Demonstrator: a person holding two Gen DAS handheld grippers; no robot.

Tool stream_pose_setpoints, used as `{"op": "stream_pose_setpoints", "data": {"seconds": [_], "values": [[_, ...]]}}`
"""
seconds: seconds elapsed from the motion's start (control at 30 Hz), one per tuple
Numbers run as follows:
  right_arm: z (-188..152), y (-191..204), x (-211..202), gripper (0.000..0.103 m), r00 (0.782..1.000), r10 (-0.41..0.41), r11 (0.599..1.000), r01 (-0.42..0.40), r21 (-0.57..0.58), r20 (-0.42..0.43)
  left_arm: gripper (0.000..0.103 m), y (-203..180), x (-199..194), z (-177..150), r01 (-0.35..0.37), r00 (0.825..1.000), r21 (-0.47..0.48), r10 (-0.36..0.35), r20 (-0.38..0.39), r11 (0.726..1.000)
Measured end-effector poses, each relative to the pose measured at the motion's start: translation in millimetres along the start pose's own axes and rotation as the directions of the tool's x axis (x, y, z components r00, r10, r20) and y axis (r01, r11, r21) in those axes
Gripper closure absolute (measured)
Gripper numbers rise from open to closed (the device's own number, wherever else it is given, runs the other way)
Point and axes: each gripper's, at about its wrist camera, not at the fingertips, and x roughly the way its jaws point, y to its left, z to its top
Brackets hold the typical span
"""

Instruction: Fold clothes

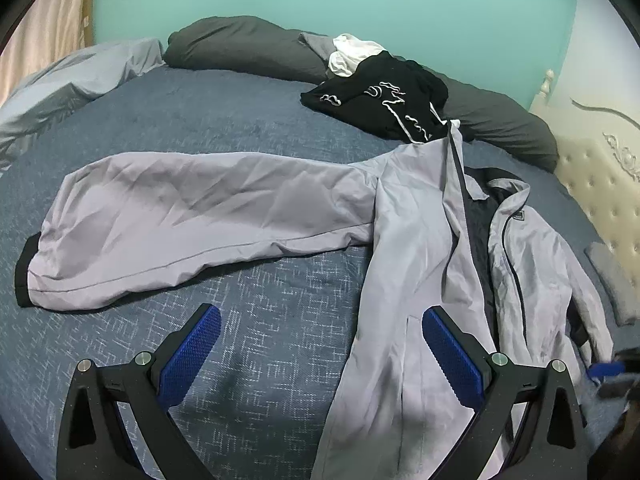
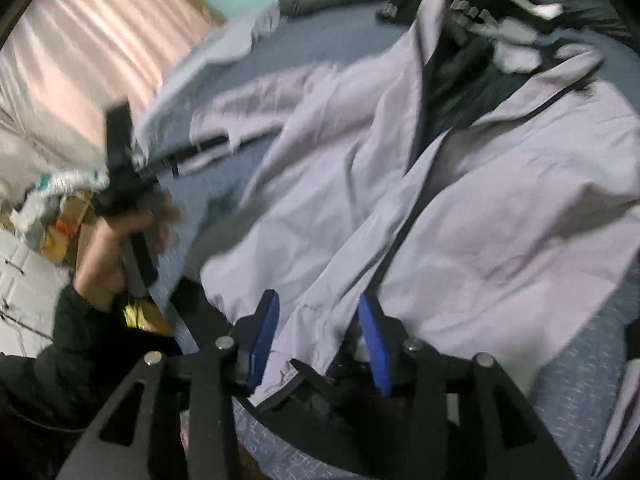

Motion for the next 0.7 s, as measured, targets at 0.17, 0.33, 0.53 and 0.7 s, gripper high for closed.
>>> {"op": "stream_pose_setpoints", "data": {"seconds": [0.17,0.33,0.53,0.7], "values": [[-6.8,-41.1,-35.9,0.056,0.982,-0.173,0.976,0.161,0.147,0.070,0.000,-1.5,-2.3,0.8,0.000,1.000,0.002,0.000,0.007,1.000],[-32.4,-90.9,-28.9,0.050,0.972,-0.232,0.910,0.232,0.344,-0.042,0.000,-3.6,-4.6,1.7,0.001,1.000,0.001,-0.001,0.014,1.000],[-53.1,-93.3,2.6,0.050,0.983,-0.144,0.911,0.177,0.373,-0.114,0.000,-8.0,-4.9,1.5,0.011,1.000,0.015,-0.011,0.008,1.000],[-57.4,-81.2,19.9,0.066,0.986,-0.107,0.928,0.144,0.342,-0.125,0.000,-9.3,-9.9,0.0,0.004,1.000,0.028,-0.005,0.014,1.000]]}}
